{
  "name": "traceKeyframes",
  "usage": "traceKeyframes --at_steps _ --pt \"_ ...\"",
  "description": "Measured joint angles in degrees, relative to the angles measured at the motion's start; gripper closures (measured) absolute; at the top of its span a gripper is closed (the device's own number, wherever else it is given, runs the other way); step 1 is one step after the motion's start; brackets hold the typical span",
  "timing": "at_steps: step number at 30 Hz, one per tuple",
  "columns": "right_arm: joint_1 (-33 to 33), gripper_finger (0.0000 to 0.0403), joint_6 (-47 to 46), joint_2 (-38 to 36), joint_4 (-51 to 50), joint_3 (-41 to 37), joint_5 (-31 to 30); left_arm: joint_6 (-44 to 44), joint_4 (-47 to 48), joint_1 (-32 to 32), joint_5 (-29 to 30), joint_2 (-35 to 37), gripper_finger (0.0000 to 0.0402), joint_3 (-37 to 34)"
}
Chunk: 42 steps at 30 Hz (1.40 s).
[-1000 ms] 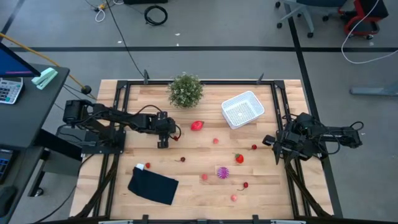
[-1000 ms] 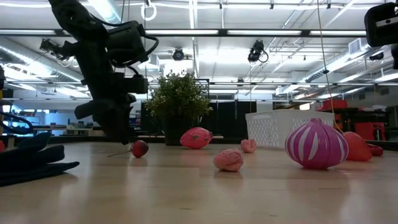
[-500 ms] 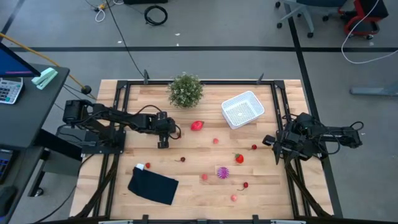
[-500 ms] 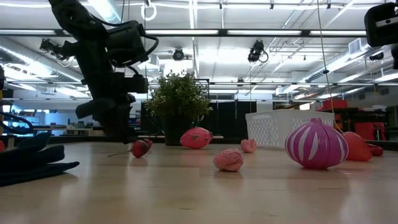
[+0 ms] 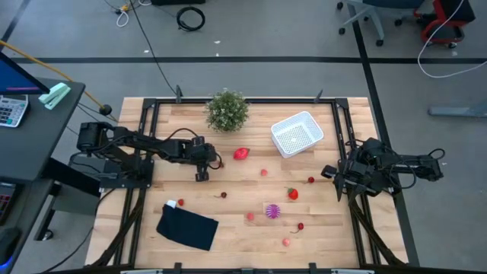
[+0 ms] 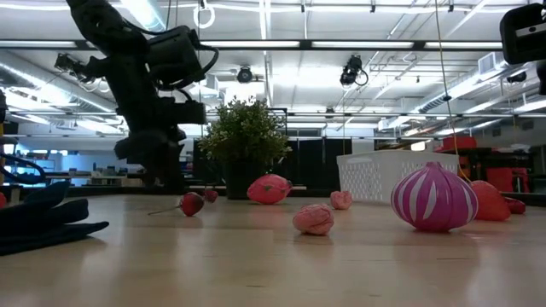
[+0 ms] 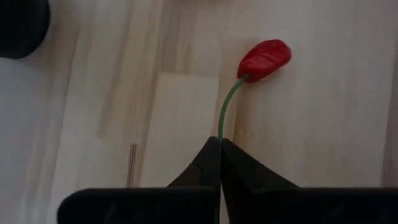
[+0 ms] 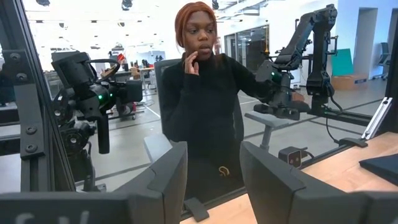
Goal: Pick and placing Produce into tupperware
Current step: Put the top left cherry into the bin
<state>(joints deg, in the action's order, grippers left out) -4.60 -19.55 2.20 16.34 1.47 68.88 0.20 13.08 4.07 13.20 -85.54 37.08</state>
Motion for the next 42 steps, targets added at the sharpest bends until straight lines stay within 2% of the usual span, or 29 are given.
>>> traceKeyframes --at_steps 5,8,11,21,23,28,35,38,42 --pt "0.0 0.0247 0.0 0.0 0.0 0.0 0.0 -1.0 -9.7 -2.5 0.0 0.0 0.0399 0.6" --pt "0.0 0.0247 0.0 0.0 0.0 0.0 0.0 -0.6 -12.7 -3.2 -0.1 0.0 0.0399 3.5" --pt "0.0 0.0247 0.0 0.0 0.0 0.0 0.0 0.5 -12.7 -3.2 0.1 0.0 0.0400 7.4" --pt "0.0 0.0247 0.0 0.0 0.0 0.0 0.0 12.7 -12.2 -2.6 -0.1 0.0 0.0401 22.0" --pt "0.0 0.0247 0.0 0.0 0.0 0.0 0.0 14.4 -11.9 -1.9 -2.4 0.0 0.0401 24.6" --pt "0.0 0.0247 0.0 0.0 0.0 0.0 0.0 12.4 -12.2 3.3 -14.2 -1.3 0.0401 30.2" --pt "0.0 0.0247 0.0 0.0 -0.3 0.0 0.0 10.6 -10.9 10.0 -17.9 -11.7 0.0401 39.5" --pt "0.0 0.0247 0.0 0.0 -0.2 0.0 0.0 10.5 -10.3 11.3 -20.5 -17.8 0.0401 44.5" --pt "0.0 0.0247 0.0 0.0 -0.2 0.0 0.0 10.9 -8.6 11.9 -20.8 -25.0 0.0401 51.3"
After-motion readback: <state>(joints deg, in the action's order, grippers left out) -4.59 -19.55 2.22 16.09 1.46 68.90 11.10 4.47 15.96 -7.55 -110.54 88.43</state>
